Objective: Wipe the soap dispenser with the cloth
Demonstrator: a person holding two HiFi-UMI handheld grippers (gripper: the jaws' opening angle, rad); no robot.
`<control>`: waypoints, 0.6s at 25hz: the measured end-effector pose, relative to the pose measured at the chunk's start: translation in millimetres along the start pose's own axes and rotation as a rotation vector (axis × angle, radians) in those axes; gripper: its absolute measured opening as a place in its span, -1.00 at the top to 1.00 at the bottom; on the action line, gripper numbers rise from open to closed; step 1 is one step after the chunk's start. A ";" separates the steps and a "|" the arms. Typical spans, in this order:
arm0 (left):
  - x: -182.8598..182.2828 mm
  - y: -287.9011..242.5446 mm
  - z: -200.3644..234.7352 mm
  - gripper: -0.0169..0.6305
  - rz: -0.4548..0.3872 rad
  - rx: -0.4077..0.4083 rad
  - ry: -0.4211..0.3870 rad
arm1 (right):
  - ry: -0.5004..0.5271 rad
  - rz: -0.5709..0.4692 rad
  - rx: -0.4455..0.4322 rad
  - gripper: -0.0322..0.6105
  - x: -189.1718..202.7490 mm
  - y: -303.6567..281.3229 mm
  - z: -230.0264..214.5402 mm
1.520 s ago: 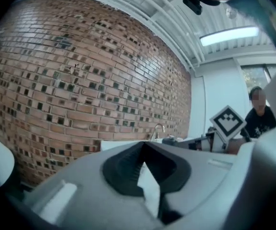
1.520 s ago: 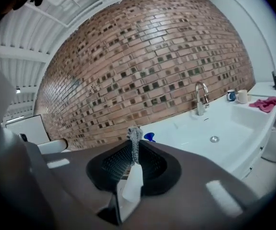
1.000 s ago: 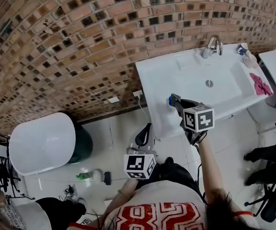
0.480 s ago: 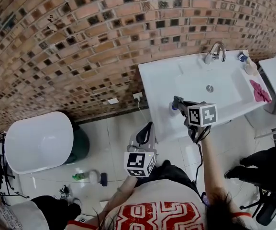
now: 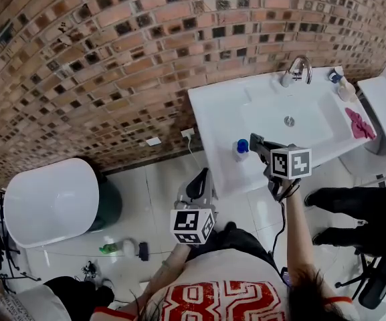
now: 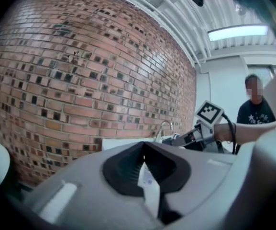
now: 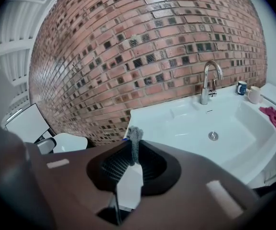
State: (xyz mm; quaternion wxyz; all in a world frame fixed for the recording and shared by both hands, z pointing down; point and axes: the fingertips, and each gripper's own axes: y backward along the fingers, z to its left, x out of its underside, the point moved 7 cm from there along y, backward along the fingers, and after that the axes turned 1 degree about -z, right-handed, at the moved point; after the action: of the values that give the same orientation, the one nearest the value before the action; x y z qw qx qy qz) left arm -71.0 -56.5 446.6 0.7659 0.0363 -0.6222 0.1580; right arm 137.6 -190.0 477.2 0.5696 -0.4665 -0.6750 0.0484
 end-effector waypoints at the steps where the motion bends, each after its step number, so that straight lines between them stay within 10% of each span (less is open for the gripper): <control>1: -0.4 -0.6 0.3 0.94 0.000 0.001 0.001 | 0.000 -0.007 -0.012 0.75 0.3 2.6 4.0; 15: 3.2 -3.8 0.2 0.94 0.009 0.017 0.016 | -0.004 0.015 -0.021 0.75 27.7 6.8 18.8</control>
State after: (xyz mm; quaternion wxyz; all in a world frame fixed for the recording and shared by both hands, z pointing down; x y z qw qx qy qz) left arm -69.5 -59.5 450.3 0.7697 0.0388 -0.6149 0.1671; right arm 128.5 -158.5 486.7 0.5628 -0.4773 -0.6732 0.0465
